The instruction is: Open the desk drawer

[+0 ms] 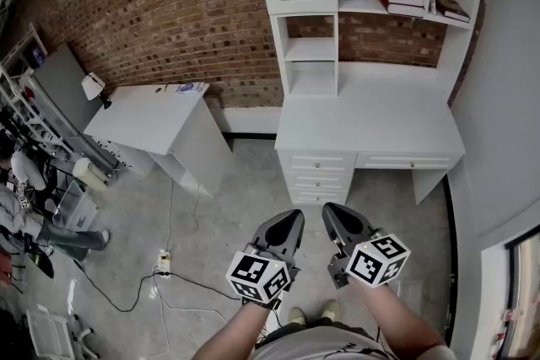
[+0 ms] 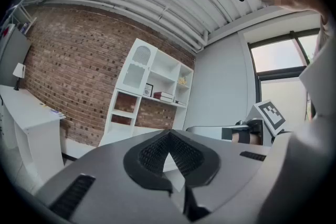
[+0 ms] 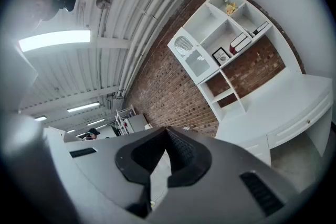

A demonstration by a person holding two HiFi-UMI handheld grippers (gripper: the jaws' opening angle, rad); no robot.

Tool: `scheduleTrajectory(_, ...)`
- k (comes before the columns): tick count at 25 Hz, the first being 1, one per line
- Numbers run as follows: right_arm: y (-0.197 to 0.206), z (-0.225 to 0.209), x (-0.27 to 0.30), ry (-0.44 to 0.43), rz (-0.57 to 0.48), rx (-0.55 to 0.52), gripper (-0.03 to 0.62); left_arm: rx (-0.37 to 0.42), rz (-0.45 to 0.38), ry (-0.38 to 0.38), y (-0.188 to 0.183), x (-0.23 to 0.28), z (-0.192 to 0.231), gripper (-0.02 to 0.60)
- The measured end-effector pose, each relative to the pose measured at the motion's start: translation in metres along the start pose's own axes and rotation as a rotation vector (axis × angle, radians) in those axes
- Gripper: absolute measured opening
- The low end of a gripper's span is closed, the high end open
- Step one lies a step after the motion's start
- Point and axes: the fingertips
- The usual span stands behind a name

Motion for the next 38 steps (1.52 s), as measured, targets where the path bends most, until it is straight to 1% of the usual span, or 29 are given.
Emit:
scheduleTrajectory(9, -0.004, -0.033, -0.020, -0.025, 0.004, 0.036, 0.017, -0.007, 0.007, -0.009, 0.010, 0.033, -0.026, 0.012)
scheduleTrajectory(14, -0.008, -0.051, -0.013, -0.101, -0.026, 0.191, 0.018, -0.022, 0.001, -0.021, 0.012, 0.045, -0.014, 0.012)
scheduleTrajectory(18, -0.004, -0.081, 0.001, -0.108, -0.060, 0.333, 0.018, -0.018, -0.002, -0.026, 0.018, 0.057, 0.004, 0.012)
scheduleTrajectory(22, 0.001, -0.110, 0.029, -0.072, -0.071, 0.424, 0.019, -0.021, 0.000, -0.016, 0.024, 0.075, 0.034, 0.012)
scheduleTrajectory(26, 0.005, -0.136, 0.073, -0.022, -0.069, 0.457, 0.020, -0.019, 0.016, 0.008, 0.026, 0.101, 0.079, 0.012)
scheduleTrajectory(31, 0.014, -0.173, 0.130, 0.043, -0.086, 0.524, 0.020, -0.008, 0.044, 0.066, 0.027, 0.140, 0.137, 0.012)
scheduleTrajectory(34, 0.027, -0.198, 0.162, 0.098, -0.092, 0.573, 0.020, -0.003, 0.066, 0.110, 0.032, 0.161, 0.171, 0.012)
scheduleTrajectory(35, 0.032, -0.206, 0.173, 0.108, -0.095, 0.598, 0.021, -0.001, 0.074, 0.124, 0.034, 0.167, 0.181, 0.012)
scheduleTrajectory(38, 0.047, -0.225, 0.204, 0.095, -0.113, 0.651, 0.023, 0.006, 0.097, 0.157, 0.044, 0.185, 0.209, 0.012)
Point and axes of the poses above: the fingertips, and each gripper's own axes: x forward along the fingers, z to its left, y out of its underside, and after that the axes turned 8 degrees about z, right-handed
